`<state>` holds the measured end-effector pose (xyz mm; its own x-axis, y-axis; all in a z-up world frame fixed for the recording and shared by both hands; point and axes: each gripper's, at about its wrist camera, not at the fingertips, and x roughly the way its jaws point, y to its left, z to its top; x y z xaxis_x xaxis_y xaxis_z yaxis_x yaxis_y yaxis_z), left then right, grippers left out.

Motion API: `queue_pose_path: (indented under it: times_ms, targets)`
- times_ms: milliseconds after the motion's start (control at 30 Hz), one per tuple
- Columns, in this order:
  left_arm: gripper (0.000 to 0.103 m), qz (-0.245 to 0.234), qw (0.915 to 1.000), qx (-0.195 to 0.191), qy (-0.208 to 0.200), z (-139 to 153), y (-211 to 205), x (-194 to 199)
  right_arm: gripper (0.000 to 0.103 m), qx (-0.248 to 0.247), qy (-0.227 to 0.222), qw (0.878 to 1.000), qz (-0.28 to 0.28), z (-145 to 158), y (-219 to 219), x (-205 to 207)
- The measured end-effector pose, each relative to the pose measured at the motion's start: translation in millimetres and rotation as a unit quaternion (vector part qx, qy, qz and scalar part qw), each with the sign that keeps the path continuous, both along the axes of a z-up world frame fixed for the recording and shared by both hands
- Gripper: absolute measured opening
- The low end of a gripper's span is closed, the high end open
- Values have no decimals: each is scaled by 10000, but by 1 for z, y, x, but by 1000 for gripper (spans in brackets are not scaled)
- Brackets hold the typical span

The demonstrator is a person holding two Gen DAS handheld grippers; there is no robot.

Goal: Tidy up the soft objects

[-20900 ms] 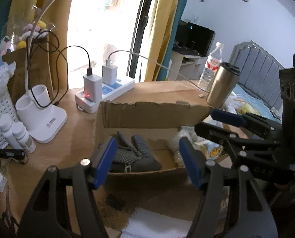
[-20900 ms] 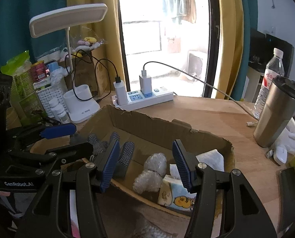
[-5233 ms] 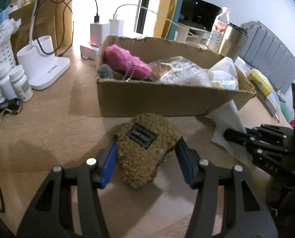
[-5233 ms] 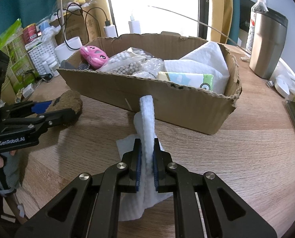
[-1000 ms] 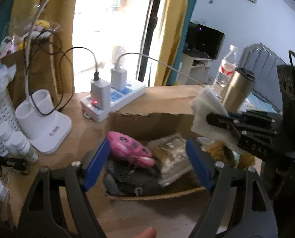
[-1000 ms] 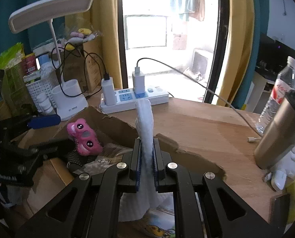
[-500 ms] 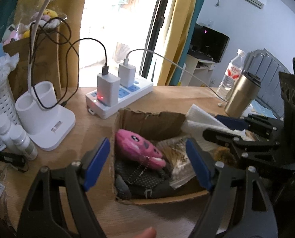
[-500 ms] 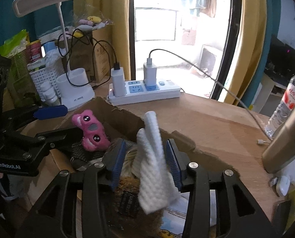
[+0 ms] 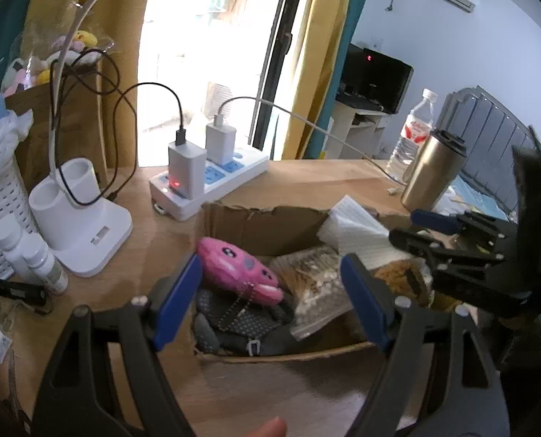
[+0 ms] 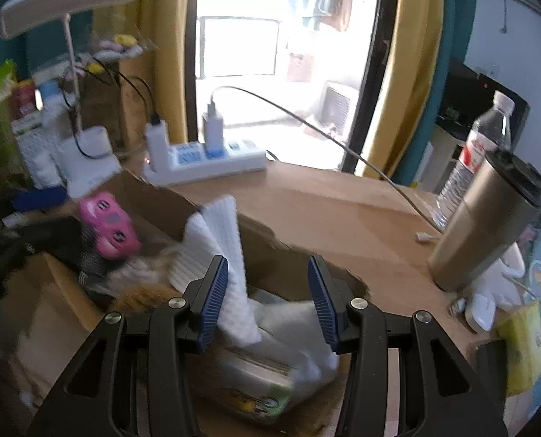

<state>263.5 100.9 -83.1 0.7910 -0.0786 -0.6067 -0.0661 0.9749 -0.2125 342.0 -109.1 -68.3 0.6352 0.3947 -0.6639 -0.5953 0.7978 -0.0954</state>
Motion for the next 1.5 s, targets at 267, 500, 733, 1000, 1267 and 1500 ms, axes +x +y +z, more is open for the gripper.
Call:
queue_pose_path:
  times_ms: [267,500,733,1000,1267,1500]
  targets:
    - [80,-49,10000,69,15,3,-10,1,48,138,17,9999,-65,3,-10,-3]
    - [80,-70,9998,166,-58,13,-18,-5,48,306,41,9995,-113,14,-21,-13]
    - [80,-94,9994,282,-190,25,-28,-20,49,432,-60,9990,-118,28,-30,-33]
    - [80,-114,9982,411,-422,42,-38,-40,52,549,-246,9981,-156,46,-41,-58]
    - [96,-177,9964,460,-691,55,-48,-65,58,655,-373,9971,-119,60,-48,-83]
    - [96,-210,9947,514,-864,67,-55,-82,58,748,-544,9956,-148,73,-55,-102]
